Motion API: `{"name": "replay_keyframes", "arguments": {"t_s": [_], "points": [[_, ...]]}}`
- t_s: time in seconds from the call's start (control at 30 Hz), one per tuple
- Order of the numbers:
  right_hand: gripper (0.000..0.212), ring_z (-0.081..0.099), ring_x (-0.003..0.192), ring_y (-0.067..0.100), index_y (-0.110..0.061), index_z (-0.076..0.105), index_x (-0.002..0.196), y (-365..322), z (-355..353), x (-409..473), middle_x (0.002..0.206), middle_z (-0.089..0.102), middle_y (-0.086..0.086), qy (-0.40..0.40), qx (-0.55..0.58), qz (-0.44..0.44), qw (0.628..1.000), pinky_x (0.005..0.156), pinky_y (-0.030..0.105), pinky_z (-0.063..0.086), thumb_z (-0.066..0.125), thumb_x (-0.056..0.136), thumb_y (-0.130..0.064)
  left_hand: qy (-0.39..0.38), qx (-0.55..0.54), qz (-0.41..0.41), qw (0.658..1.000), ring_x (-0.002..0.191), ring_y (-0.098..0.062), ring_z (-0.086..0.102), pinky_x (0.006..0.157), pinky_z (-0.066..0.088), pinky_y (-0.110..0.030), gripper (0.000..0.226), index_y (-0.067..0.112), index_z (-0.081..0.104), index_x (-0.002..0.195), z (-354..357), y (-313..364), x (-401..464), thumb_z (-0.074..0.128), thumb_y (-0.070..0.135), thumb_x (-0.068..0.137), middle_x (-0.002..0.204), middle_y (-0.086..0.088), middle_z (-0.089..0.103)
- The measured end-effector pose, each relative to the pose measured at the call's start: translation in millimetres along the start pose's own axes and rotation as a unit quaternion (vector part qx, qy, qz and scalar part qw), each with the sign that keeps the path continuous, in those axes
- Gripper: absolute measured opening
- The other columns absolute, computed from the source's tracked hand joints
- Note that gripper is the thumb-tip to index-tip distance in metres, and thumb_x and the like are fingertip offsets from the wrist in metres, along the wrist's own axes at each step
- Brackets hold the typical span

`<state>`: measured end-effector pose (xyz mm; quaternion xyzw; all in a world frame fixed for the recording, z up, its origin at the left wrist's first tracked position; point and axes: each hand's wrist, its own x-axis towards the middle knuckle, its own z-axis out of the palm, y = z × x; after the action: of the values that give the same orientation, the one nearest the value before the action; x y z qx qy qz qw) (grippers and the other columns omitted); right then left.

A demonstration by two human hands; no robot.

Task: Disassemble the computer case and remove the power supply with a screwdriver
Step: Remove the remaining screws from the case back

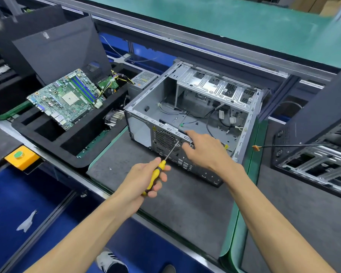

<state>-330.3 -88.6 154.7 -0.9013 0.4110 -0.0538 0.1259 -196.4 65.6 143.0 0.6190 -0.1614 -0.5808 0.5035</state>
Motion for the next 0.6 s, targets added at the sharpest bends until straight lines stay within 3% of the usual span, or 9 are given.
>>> {"name": "replay_keyframes", "arguments": {"t_s": [0.13, 0.3, 0.6], "points": [[0.045, 0.063, 0.103, 0.035, -0.021, 0.051, 0.141, 0.2, -2.1, 0.6, 0.108, 0.072, 0.01, 0.006, 0.027, -0.002, 1.0, 0.078, 0.04, 0.038, 0.039, 0.1, -0.035, -0.004, 0.04, -0.002, 0.999, 0.047, -0.013, 0.036, 0.037, 0.024, -0.018, 0.042, 0.01, 0.063, 0.101, 2.1, -0.4, 2.2, 0.061, 0.051, 0.093, 0.059, 0.001, 0.049], [0.037, 0.062, 0.093, 0.034, -0.02, 0.058, 0.127, 0.1, -2.5, 0.4, 0.095, 0.071, 0.008, 0.018, 0.037, -0.002, 0.999, 0.071, 0.037, 0.035, 0.042, 0.097, -0.035, -0.015, 0.053, 0.022, 0.998, 0.048, -0.015, 0.043, 0.041, 0.035, -0.023, 0.031, 0.009, 0.062, 0.096, 2.7, -3.7, 5.2, 0.059, 0.04, 0.098, 0.062, -0.002, 0.056], [0.045, 0.063, 0.099, 0.034, -0.022, 0.054, 0.139, -2.5, -2.5, 0.7, 0.103, 0.073, 0.009, 0.01, 0.034, 0.012, 0.999, 0.077, 0.039, 0.041, 0.041, 0.098, -0.036, -0.008, 0.075, 0.034, 0.997, 0.05, -0.014, 0.048, 0.042, 0.039, -0.025, 0.031, 0.012, 0.067, 0.1, -1.8, -7.6, 6.5, 0.054, 0.04, 0.1, 0.066, -0.002, 0.061]]}}
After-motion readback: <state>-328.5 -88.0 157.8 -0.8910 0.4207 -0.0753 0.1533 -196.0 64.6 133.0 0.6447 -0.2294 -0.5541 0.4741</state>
